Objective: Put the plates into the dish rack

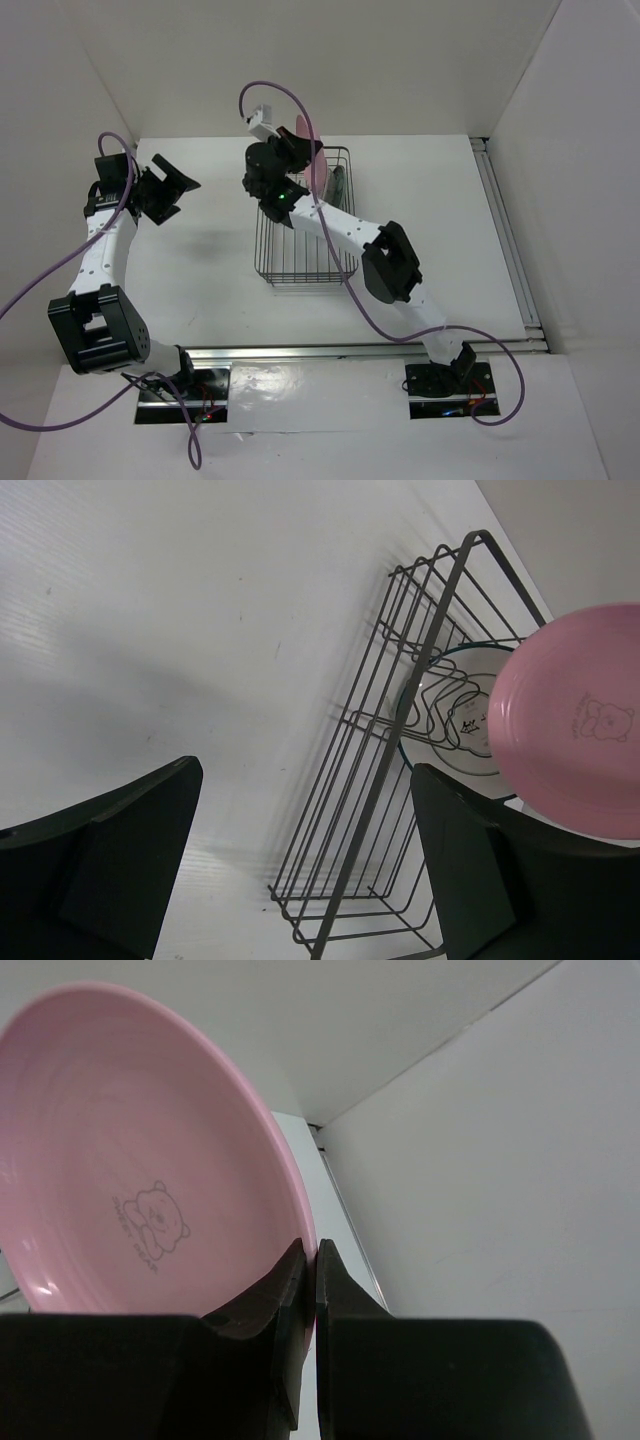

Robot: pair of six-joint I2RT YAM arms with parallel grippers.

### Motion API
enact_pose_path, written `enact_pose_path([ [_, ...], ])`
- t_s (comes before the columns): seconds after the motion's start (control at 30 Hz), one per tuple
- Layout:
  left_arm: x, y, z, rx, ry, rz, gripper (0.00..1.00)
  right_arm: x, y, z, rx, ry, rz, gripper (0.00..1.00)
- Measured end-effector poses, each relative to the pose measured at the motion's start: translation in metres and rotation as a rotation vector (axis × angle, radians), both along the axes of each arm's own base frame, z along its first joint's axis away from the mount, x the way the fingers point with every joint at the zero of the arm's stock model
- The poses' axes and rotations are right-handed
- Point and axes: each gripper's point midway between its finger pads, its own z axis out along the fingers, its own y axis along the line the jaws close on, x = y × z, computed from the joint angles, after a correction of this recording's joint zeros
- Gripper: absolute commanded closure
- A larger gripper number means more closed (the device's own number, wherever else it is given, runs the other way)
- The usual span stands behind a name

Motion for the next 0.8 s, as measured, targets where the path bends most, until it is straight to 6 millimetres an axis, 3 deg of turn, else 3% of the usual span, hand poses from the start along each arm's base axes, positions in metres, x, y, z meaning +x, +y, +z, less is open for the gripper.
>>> enact_pose_path([
  [0.13,0.000,-0.001,0.001,-0.003,-0.001,-0.003,0.00,0.003,0.004,-0.008,-0.014,0.005,-0.017,1.00],
  [0.57,0.001,-0.005,0.007,-0.013,-0.017,-0.026,0.00,0.005,0.006,-0.007,-0.003,-0.011,-0.029,1.00],
  [0.8,0.001,-0.008,0.010,-0.025,-0.026,-0.047,0.00,0.010,0.013,-0.027,-0.035,0.013,-0.030,1.00],
])
